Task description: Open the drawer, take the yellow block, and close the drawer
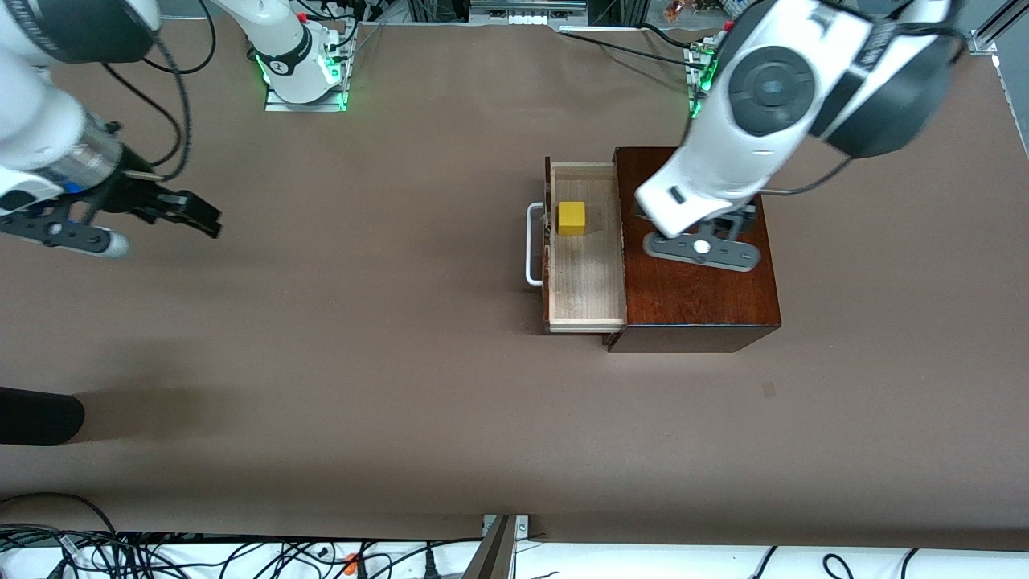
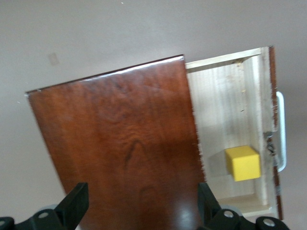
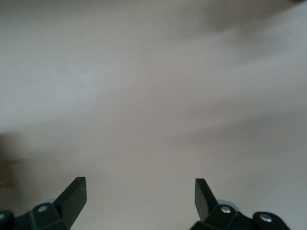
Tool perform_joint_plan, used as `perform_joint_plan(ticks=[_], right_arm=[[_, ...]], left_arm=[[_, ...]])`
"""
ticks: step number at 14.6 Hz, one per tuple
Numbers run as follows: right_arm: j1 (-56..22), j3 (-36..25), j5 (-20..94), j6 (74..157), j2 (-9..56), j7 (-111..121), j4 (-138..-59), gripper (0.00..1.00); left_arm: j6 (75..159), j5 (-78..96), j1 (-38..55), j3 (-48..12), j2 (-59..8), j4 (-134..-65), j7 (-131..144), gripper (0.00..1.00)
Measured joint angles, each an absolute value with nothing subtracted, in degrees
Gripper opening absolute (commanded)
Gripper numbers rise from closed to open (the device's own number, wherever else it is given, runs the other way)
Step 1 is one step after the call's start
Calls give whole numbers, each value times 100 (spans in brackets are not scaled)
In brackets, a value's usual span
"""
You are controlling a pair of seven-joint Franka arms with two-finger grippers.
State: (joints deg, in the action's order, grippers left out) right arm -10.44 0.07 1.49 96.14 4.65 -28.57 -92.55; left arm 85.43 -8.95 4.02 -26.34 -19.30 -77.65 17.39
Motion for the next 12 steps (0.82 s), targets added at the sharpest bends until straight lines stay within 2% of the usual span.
perform_joint_plan(ticks=[4,8,12], right_arm=[[-1973,37,290,9619,521,-5614,-9257,100],[-3168,60,292,10076,831,-8617,-9204,100],[-4081,61,286,10675,1535,-11338,-8700,100]], left_arm=[[8427,-466,-257,-2565,-1715,-7769,867,100],[8413,-246,-172,-1493,-1175,-7918,50,100],[8715,-238,280,-703,-293,-8776,-34,100]])
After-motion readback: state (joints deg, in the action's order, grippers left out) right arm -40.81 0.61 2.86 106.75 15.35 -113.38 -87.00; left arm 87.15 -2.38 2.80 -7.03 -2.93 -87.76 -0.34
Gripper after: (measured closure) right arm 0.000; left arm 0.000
